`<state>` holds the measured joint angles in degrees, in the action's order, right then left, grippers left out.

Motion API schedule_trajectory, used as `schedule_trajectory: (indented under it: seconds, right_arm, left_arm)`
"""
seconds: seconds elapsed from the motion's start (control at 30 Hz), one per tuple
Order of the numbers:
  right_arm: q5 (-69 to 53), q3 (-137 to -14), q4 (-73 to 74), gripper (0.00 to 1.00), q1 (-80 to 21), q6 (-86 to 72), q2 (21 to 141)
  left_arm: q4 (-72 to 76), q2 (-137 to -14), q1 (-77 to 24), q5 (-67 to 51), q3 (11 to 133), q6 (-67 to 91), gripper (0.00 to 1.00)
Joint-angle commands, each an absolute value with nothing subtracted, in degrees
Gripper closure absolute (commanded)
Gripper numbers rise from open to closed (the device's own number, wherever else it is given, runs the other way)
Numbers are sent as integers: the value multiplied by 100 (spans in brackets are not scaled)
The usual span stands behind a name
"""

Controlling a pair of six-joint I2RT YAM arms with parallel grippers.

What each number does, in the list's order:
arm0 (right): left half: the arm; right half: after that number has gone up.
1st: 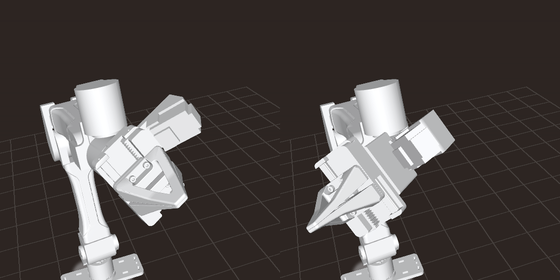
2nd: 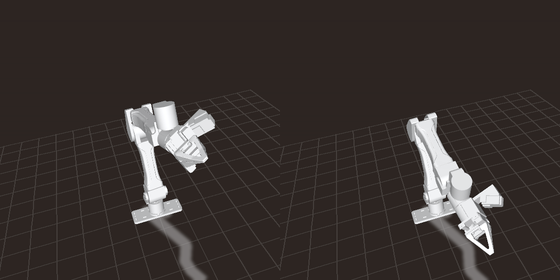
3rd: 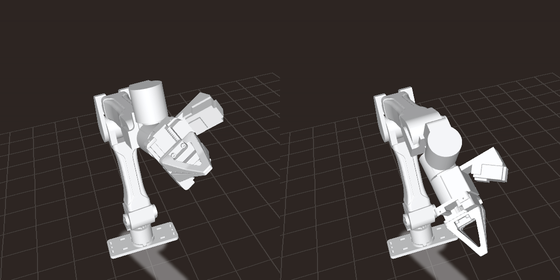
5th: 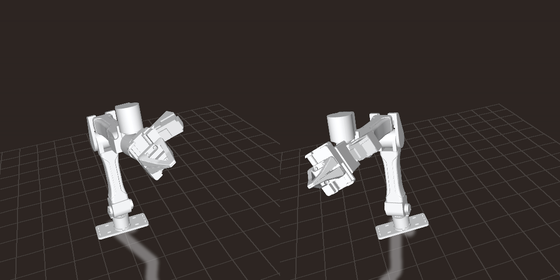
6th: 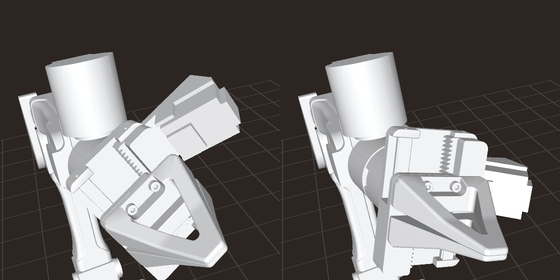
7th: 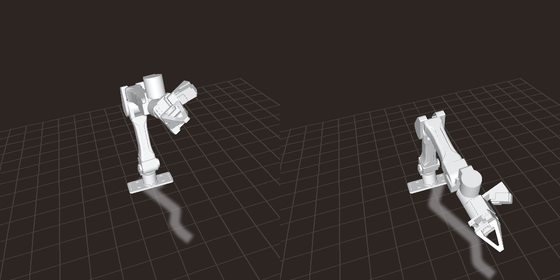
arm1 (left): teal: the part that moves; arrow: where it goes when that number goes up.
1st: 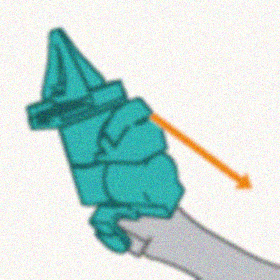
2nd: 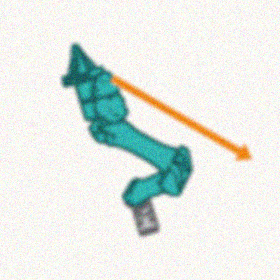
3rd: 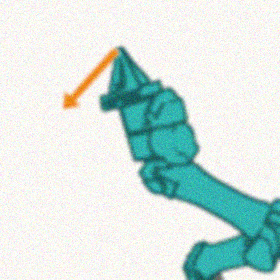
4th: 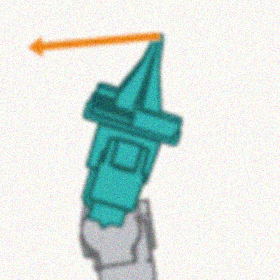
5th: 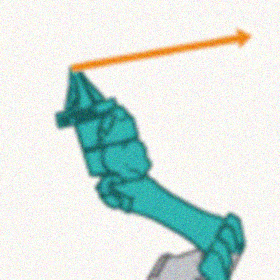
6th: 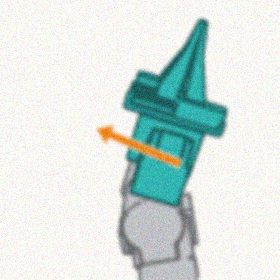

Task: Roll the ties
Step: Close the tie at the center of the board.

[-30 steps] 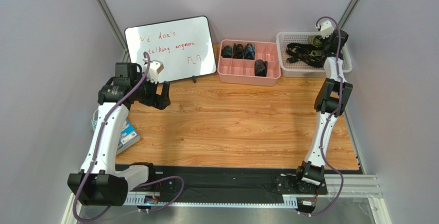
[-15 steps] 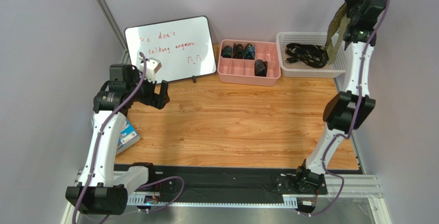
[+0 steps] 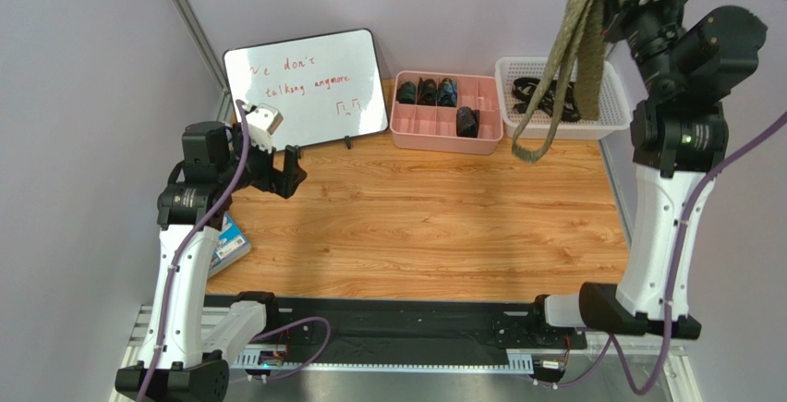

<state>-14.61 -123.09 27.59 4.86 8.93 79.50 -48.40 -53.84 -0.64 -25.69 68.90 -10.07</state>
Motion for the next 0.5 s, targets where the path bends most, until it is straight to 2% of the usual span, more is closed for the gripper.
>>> schedule_trajectory:
  seconds: [0.0, 0.2, 0.3, 0.37, 0.43, 0.47]
  right_arm:
    - [-1223, -11752, 3664, 100, -918, 387, 7472]
    - [-651, -11180, 3903, 100, -2484, -104, 7392]
    - [-422, -11189, 4025, 100, -2733, -123, 7435]
    - [-142, -10515, 4131, 100, -2733, 25, 7200]
    - [-202, -9620, 4000, 100, -2742, 911, 6544]
    - [-272, -8336, 3877, 100, -2733, 1245, 6287]
  left_arm:
    - [-4597, -5221, -35, -2996, 6777, -721, 1]
    - [-4816, -5080, -35, -3533, 6750, -756, 1]
    - [-4930, -4896, -35, -3744, 6706, -1053, 1]
    - [-5150, -4773, -35, -4033, 6689, -1343, 0]
    - [-5247, -4650, -35, -4227, 6575, -1739, 1]
    - [-5264, -4615, -35, -4306, 6409, -1906, 1]
